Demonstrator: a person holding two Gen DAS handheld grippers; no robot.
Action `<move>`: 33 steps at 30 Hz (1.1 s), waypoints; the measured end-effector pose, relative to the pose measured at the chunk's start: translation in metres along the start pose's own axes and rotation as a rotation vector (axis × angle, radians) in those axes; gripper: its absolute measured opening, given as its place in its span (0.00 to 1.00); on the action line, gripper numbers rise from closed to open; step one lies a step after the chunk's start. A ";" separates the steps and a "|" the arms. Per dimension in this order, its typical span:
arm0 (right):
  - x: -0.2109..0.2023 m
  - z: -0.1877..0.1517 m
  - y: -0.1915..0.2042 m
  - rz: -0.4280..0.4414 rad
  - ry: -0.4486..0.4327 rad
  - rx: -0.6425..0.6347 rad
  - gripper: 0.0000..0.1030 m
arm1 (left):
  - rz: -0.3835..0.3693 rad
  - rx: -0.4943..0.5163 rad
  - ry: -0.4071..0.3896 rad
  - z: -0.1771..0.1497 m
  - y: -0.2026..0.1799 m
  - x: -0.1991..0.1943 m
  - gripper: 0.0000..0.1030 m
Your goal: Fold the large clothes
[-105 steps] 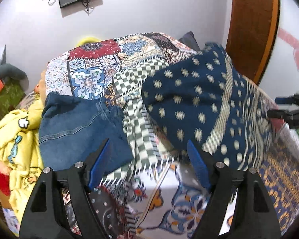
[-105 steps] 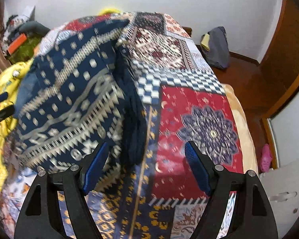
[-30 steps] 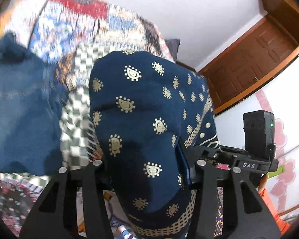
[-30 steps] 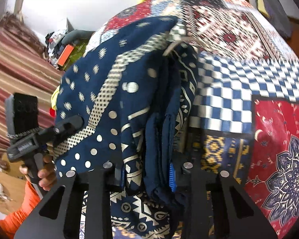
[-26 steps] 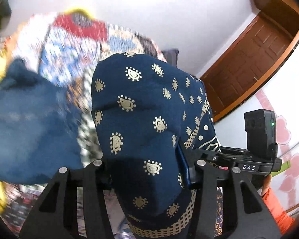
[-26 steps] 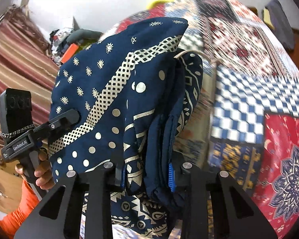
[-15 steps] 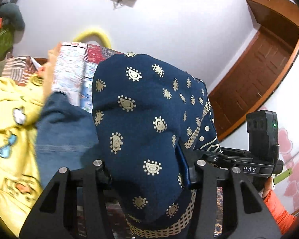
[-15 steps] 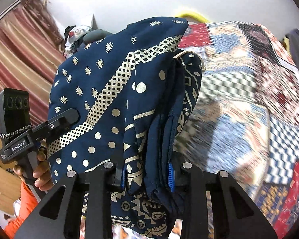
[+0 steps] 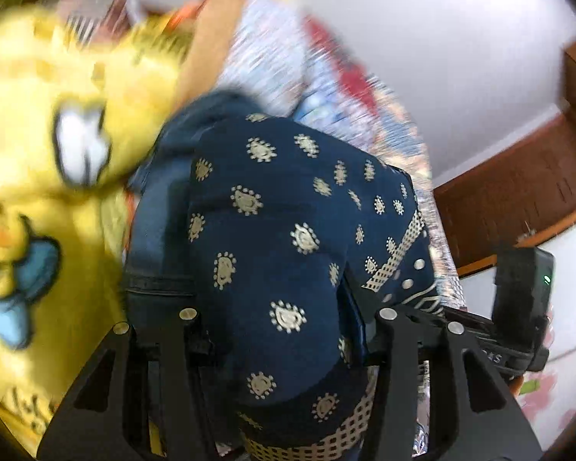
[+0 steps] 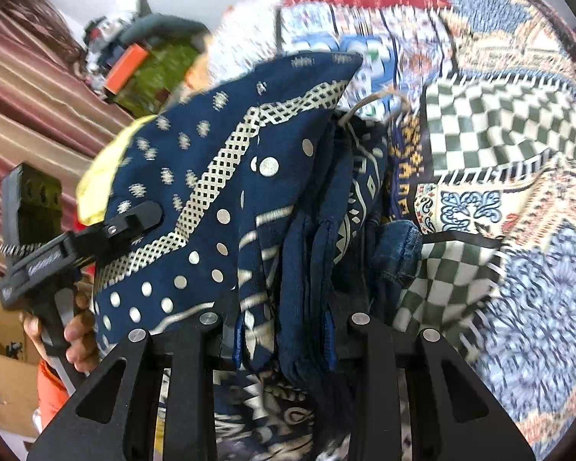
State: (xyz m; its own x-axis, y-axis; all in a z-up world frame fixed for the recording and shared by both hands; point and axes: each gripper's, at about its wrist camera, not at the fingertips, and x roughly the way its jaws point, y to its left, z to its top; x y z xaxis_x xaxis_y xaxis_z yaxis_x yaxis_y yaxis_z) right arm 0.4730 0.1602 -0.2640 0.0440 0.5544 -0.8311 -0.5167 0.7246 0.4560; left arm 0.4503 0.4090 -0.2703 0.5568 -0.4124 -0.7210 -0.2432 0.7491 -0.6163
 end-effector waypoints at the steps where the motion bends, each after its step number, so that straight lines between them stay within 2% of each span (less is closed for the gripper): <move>1: 0.003 0.000 -0.003 -0.001 0.007 0.000 0.28 | -0.024 -0.032 0.006 -0.001 0.011 0.006 0.51; 3: 0.004 0.000 -0.010 0.026 0.009 -0.001 0.32 | -0.093 -0.055 -0.014 -0.003 0.024 0.007 0.52; 4: 0.003 -0.001 -0.010 0.022 0.008 -0.012 0.33 | -0.102 -0.054 -0.019 -0.006 0.024 0.005 0.53; 5: 0.002 -0.003 -0.009 -0.001 0.008 -0.037 0.37 | -0.098 -0.047 -0.024 -0.010 0.024 0.002 0.55; 7: -0.003 -0.012 -0.001 -0.086 0.005 -0.097 0.49 | -0.060 -0.023 -0.032 -0.016 0.020 -0.002 0.57; 9: -0.008 -0.023 0.007 -0.159 -0.001 -0.150 0.59 | 0.026 0.000 -0.051 -0.024 0.010 -0.014 0.60; 13: -0.023 -0.041 0.005 -0.207 -0.012 -0.166 0.61 | 0.152 0.073 -0.082 -0.039 -0.009 -0.036 0.63; 16: -0.041 -0.057 0.005 -0.243 -0.033 -0.159 0.61 | 0.215 0.137 -0.087 -0.054 -0.019 -0.048 0.63; 19: -0.061 -0.074 0.001 -0.254 -0.054 -0.144 0.61 | 0.277 0.201 -0.085 -0.078 -0.033 -0.058 0.67; 24: -0.097 -0.090 0.014 -0.299 -0.110 -0.145 0.61 | 0.411 0.326 -0.064 -0.127 -0.055 -0.062 0.67; 28: -0.138 -0.099 0.039 -0.279 -0.221 -0.178 0.61 | 0.441 0.366 -0.118 -0.151 -0.079 -0.088 0.66; 30: -0.165 -0.105 0.054 -0.243 -0.293 -0.186 0.61 | 0.443 0.383 -0.187 -0.162 -0.097 -0.114 0.66; 33: -0.205 -0.119 0.079 -0.206 -0.404 -0.217 0.61 | 0.394 0.409 -0.320 -0.178 -0.133 -0.166 0.66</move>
State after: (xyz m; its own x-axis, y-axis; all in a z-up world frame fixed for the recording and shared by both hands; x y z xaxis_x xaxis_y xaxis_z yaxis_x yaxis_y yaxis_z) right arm 0.3213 0.0555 -0.0953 0.4692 0.5542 -0.6875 -0.6264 0.7577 0.1832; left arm 0.2487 0.2854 -0.1249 0.7119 0.0610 -0.6997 -0.1904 0.9757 -0.1087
